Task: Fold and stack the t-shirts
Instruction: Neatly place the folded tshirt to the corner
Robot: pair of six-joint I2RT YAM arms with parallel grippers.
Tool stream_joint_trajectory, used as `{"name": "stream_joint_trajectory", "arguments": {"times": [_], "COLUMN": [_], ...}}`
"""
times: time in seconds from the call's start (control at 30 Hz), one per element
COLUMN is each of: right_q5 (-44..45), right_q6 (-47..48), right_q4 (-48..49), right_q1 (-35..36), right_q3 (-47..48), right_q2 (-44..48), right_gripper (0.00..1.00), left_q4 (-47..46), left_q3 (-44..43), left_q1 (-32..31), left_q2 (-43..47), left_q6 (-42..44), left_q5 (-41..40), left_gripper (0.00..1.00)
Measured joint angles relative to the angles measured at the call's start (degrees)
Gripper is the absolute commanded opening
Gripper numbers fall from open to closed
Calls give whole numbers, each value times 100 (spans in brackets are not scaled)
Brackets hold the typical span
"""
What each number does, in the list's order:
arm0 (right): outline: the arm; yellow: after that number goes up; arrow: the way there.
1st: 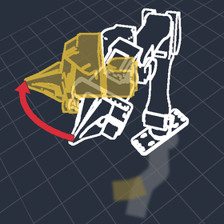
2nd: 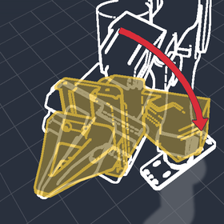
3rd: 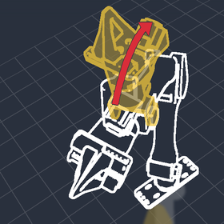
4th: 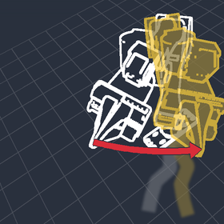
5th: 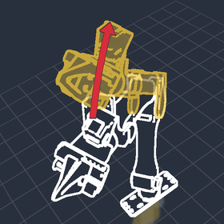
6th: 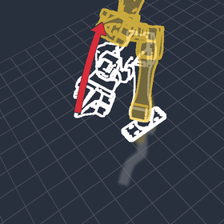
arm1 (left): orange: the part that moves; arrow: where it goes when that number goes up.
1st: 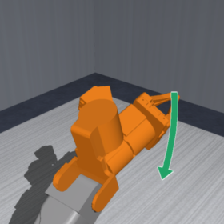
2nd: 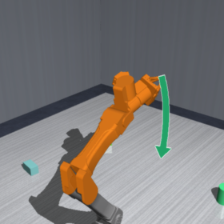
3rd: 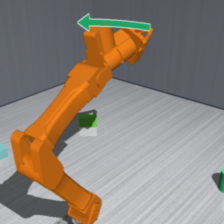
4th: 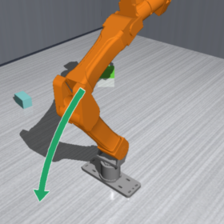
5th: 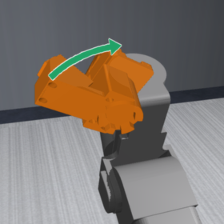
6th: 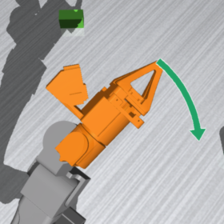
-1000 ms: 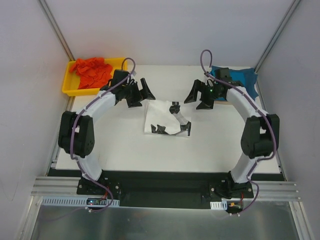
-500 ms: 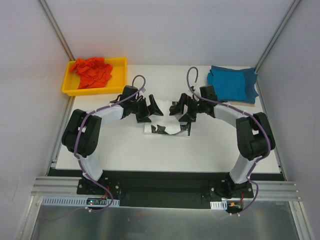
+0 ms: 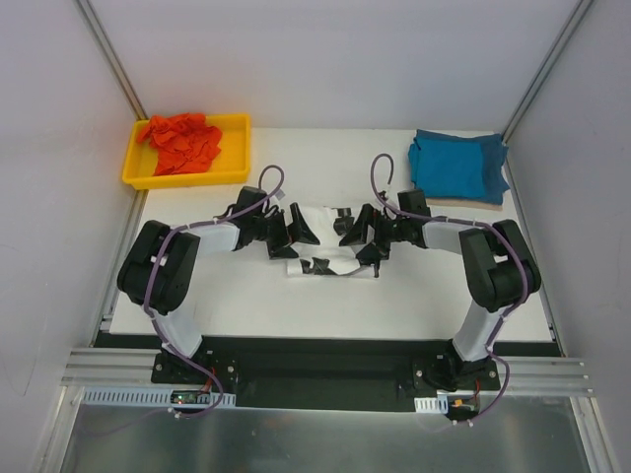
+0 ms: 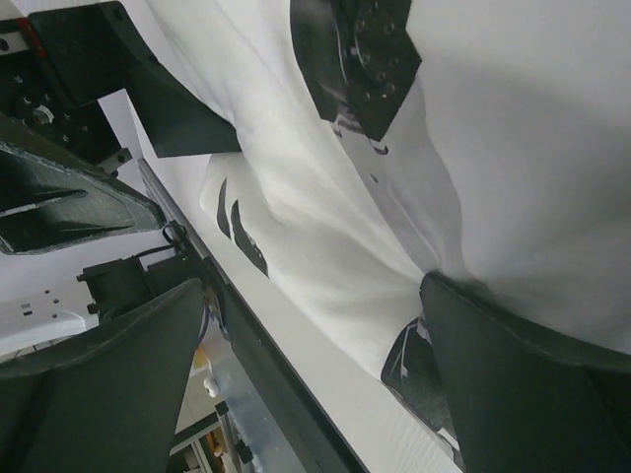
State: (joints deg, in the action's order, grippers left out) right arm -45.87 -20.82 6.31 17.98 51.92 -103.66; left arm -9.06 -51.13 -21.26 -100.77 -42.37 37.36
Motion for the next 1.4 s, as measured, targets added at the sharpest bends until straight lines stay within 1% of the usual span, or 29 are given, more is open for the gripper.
{"name": "stream_joint_trajectory", "arguments": {"times": [0.13,0.3,0.37,0.43,0.53,0.63,0.73,0.8,0.93,1.1,1.2,1.27,1.4], "right_q5": [17,525,789,988,1325,1685,1899,1875,1814,1801,1799,1786,1753], "right_q6": [201,750,970,1158,1377,1458,1475,1458,1403,1311,1233,1167,1097], "right_q4": [-212,-1318,-1803,-2223,-2566,-2638,-2446,-2323,-2096,-1897,-1864,-1847,-1777], "right_q1": [46,229,374,511,597,566,470,343,146,11,-50,-92,-120], "right_q3": [-334,-522,-522,-457,-160,225,391,540,975,1447,1637,1705,1786], "right_q2": [361,1187,1674,2175,2669,2726,2618,2334,1412,221,-262,-476,-529], "right_gripper": [97,97,97,97,97,97,97,97,97,97,97,97,97], "left_q4": [87,859,1220,1342,1497,1532,1488,1414,1414,1453,1480,1488,1453], "left_q3": [758,1434,1478,1423,986,267,-529,-984,-1606,-1976,-1989,-1963,-1845], "left_q1": [-13,-22,-98,-188,-269,-271,-271,-271,-271,-245,-184,-105,2], "left_q2": [691,1773,2264,2658,2922,2614,1915,1353,341,-575,-800,-894,-918], "left_q6": [-46,-57,-55,-35,33,151,236,282,297,304,297,291,247], "left_q5": [-17,-306,-455,-555,-693,-793,-789,-782,-741,-780,-789,-787,-754], "left_gripper": [99,99,99,99,99,99,100,99,99,99,99,99,99]}}
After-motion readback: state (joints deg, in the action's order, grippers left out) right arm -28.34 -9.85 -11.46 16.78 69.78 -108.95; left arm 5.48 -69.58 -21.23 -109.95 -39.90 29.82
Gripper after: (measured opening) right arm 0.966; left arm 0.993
